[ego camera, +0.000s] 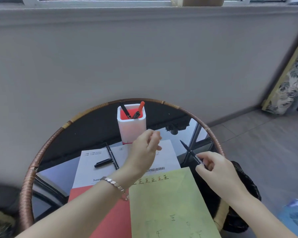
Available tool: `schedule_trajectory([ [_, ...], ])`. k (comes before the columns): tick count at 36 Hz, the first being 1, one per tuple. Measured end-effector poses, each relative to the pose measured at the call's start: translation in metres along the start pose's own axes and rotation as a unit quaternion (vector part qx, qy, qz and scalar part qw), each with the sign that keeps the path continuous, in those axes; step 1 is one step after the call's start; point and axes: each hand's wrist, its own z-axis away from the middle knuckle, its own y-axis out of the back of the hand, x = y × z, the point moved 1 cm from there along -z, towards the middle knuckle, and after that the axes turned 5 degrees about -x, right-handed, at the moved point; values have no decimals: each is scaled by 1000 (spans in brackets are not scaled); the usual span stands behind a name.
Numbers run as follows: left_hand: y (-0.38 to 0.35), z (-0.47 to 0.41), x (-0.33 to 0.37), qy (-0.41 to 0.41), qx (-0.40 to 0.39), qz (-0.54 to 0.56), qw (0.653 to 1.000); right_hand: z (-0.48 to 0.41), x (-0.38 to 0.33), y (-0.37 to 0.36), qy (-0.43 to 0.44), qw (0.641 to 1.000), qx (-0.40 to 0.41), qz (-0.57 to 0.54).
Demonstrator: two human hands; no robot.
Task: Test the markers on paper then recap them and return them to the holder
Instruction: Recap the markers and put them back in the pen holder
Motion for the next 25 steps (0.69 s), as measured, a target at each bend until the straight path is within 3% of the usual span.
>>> schedule_trajectory([
  [5,14,18,16,40,77,195,977,8,-9,1,24,999,-4,-30],
  [9,24,29,16,127,93,306,939,13,-17,-1,34,997,-6,-66],
  [16,33,50,5,215,75,391,892,22,-41,-3,88,987,-18,-135],
  [25,38,62,2,228,115,442,860,29,-59,-5,125,982,-30,-138],
])
